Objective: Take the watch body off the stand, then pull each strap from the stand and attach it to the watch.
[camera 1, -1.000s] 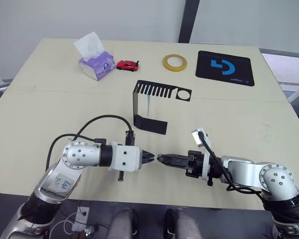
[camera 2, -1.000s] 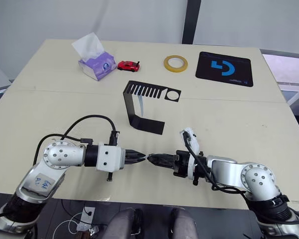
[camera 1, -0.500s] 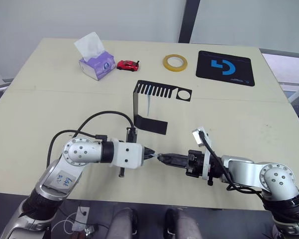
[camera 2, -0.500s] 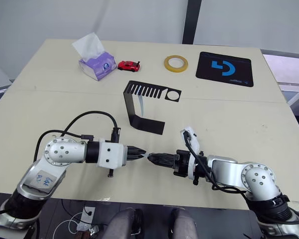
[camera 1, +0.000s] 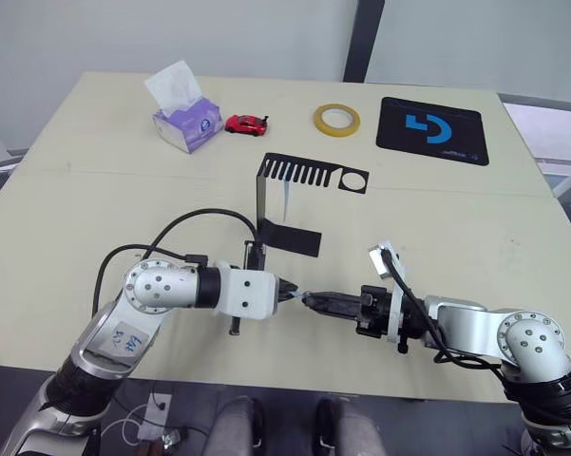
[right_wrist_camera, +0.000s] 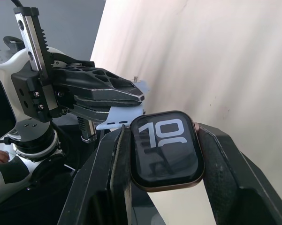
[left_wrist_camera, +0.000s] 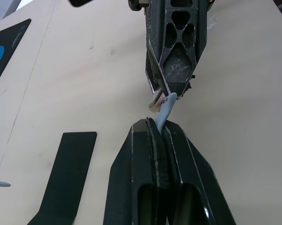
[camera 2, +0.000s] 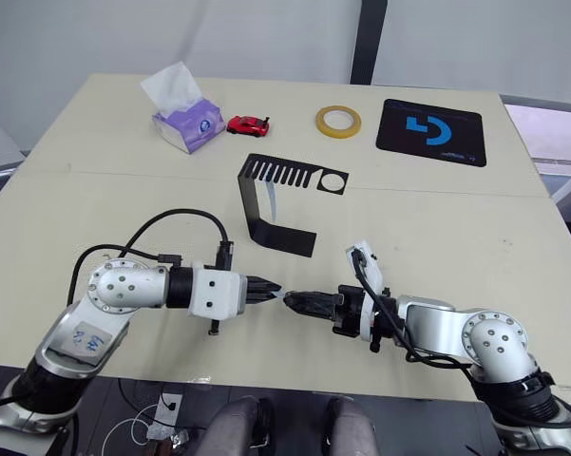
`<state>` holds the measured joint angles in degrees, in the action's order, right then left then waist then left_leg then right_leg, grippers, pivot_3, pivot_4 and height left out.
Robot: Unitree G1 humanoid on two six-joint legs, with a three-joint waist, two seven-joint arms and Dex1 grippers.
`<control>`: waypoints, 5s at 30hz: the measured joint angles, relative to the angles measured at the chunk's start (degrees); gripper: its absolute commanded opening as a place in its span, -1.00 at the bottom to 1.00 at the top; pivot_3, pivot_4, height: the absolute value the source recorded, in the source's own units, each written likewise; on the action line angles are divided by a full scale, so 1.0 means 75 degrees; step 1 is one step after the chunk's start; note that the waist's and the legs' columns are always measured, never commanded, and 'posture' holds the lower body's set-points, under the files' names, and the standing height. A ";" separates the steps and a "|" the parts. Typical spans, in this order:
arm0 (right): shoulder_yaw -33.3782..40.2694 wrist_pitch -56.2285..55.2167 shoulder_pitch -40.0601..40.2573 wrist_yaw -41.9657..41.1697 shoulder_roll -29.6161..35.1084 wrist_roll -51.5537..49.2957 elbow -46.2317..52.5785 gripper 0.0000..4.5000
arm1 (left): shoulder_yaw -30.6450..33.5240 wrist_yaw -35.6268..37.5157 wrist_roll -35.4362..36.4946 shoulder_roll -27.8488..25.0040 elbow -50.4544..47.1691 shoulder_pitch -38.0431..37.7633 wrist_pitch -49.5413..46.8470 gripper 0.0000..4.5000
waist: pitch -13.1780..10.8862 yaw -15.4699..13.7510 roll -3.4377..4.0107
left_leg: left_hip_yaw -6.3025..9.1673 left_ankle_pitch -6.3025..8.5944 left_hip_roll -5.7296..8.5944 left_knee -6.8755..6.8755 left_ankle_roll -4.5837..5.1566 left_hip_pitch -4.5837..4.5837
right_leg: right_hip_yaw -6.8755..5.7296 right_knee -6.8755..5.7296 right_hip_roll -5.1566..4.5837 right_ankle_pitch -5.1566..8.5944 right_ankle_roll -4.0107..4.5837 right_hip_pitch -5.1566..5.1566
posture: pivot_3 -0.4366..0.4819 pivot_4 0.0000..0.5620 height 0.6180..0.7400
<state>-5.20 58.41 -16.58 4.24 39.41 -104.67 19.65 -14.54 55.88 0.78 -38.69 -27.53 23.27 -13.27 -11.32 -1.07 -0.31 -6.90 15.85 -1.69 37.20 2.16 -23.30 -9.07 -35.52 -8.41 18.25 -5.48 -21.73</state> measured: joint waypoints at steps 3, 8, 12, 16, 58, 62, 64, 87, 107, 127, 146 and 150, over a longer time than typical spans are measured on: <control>0.0000 -0.0002 0.0000 0.0003 0.0003 0.0000 0.0000 -0.27 | -0.0012 -0.0002 -0.0035 0.0018 0.0026 0.0005 -0.0028 -1.00 | 0.0000 -0.0027 0.0000 | 0.0000 0.0000 0.0000 0.0000 0.0000 0.0000 | 0.0000 0.0000 0.0001 0.0000 0.0000 0.0000 | -0.05 -0.47 1.00; 0.0000 -0.0002 0.0000 0.0014 0.0009 0.0000 0.0000 -0.27 | -0.0052 -0.0005 -0.0147 0.0057 0.0026 0.0005 -0.0066 -1.00 | 0.0000 -0.0038 0.0000 | 0.0000 0.0000 0.0000 0.0001 0.0001 0.0000 | 0.0000 0.0000 0.0000 0.0000 0.0000 0.0000 | -0.05 -0.47 1.00; 0.0000 0.0002 0.0001 0.0025 0.0046 0.0000 -0.0001 -0.27 | -0.0110 -0.0043 -0.0220 0.0139 0.0027 0.0003 -0.0120 -1.00 | 0.0000 -0.0036 0.0000 | 0.0000 0.0000 0.0000 0.0001 0.0001 0.0000 | 0.0000 0.0000 0.0000 0.0000 0.0000 0.0000 | -0.05 -0.47 1.00; 0.0003 0.0001 0.0001 0.0027 0.0050 0.0000 -0.0001 -0.27 | -0.0114 -0.0060 -0.0228 0.0208 0.0028 0.0000 -0.0138 -1.00 | 0.0000 -0.0037 0.0000 | 0.0000 0.0000 0.0000 0.0001 0.0000 0.0000 | 0.0000 0.0000 0.0000 0.0000 0.0000 0.0000 | -0.05 -0.47 1.00; -0.0016 -0.0081 0.0077 0.0064 0.0057 -0.0021 -0.0001 -0.27 | -0.0541 -0.0428 -0.0445 0.0484 -0.0271 -0.0029 -0.1545 -1.00 | 0.0000 -0.0038 -0.0001 | 0.0000 0.0000 0.0000 0.0003 0.0001 0.0000 | 0.0000 0.0000 0.0000 0.0000 0.0000 0.0000 | -0.05 -0.47 1.00; -0.0017 -0.0084 0.0076 0.0064 0.0042 -0.0049 -0.0001 -0.27 | -0.0538 -0.0430 -0.0444 0.0493 -0.0275 0.0013 -0.1631 -1.00 | 0.0000 -0.0039 -0.0001 | 0.0000 -0.0001 0.0000 0.0003 0.0000 0.0000 | 0.0000 0.0000 0.0000 0.0000 0.0000 0.0000 | -0.05 -0.47 1.00; -0.0017 -0.0084 0.0076 0.0064 0.0042 -0.0087 -0.0001 -0.27 | -0.0524 -0.0429 -0.0442 0.0474 -0.0319 0.0016 -0.1636 -1.00 | 0.0000 -0.0038 -0.0001 | 0.0000 0.0000 0.0000 0.0003 0.0001 0.0000 | 0.0000 0.0000 0.0000 0.0000 0.0000 0.0000 | -0.05 -0.47 1.00; -0.0074 -0.0109 0.0020 -0.0022 0.0016 -0.0265 0.0061 -0.27 | -0.0074 -0.0255 -0.0041 0.0197 -0.0433 -0.0175 -0.1186 -1.00 | 0.0000 -0.0038 -0.0001 | 0.0000 -0.0001 0.0000 0.0003 0.0000 0.0000 | 0.0000 -0.0001 0.0000 0.0000 0.0000 0.0000 | -0.05 -0.47 1.00; -0.0788 -0.2173 0.0144 -0.4020 0.1112 0.5776 0.1279 -0.27 | 0.4578 0.2533 0.3650 -0.1608 0.0683 -0.3010 0.0190 1.00 | -0.0004 -0.0052 0.0007 | -0.0011 0.0017 0.0002 -0.0001 0.0013 -0.0007 | 0.0007 0.0018 -0.0004 0.0003 0.0002 -0.0029 | -0.05 -0.47 1.00; -0.1744 -0.8336 -0.0028 -0.7310 -0.0713 1.1853 -0.0412 -0.27 | 0.5115 0.2647 0.4224 -0.1321 0.1294 -0.3800 0.0907 1.00 | -0.0003 0.0213 -0.0005 | -0.0092 -0.0006 -0.0011 -0.0002 -0.0024 0.0005 | 0.0025 -0.0055 0.0009 0.0003 -0.0002 -0.0086 | -0.05 -0.47 1.00; -0.2674 -0.6410 -0.0331 -0.8145 -0.1039 1.2561 -0.1499 -0.04 | 0.5304 0.2467 0.4626 -0.1437 0.0757 -0.4191 0.0629 1.00 | 0.0000 0.0210 -0.0010 | -0.0101 -0.0006 -0.0006 -0.0002 -0.0024 0.0010 | 0.0090 -0.0060 0.0008 0.0004 -0.0001 -0.0090 | -0.05 -0.47 1.00; -0.2563 -0.6327 -0.0318 -0.8210 -0.1037 1.2587 -0.1515 0.82 | 0.5087 0.2350 0.4516 -0.1328 0.0784 -0.4175 0.0772 1.00 | 0.0002 0.0196 -0.0013 | -0.0106 -0.0005 -0.0006 0.0001 -0.0022 0.0010 | 0.0093 -0.0059 0.0008 0.0004 -0.0001 -0.0090 | -0.05 -0.47 1.00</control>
<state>-24.42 10.96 -18.96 -57.34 31.63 -10.27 8.29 23.62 73.51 34.64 -48.64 -21.65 -8.05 -7.48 -11.31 0.40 -0.41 -7.70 15.81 -1.73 37.20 2.00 -23.22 -8.37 -35.96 -8.35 18.28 -5.48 -22.41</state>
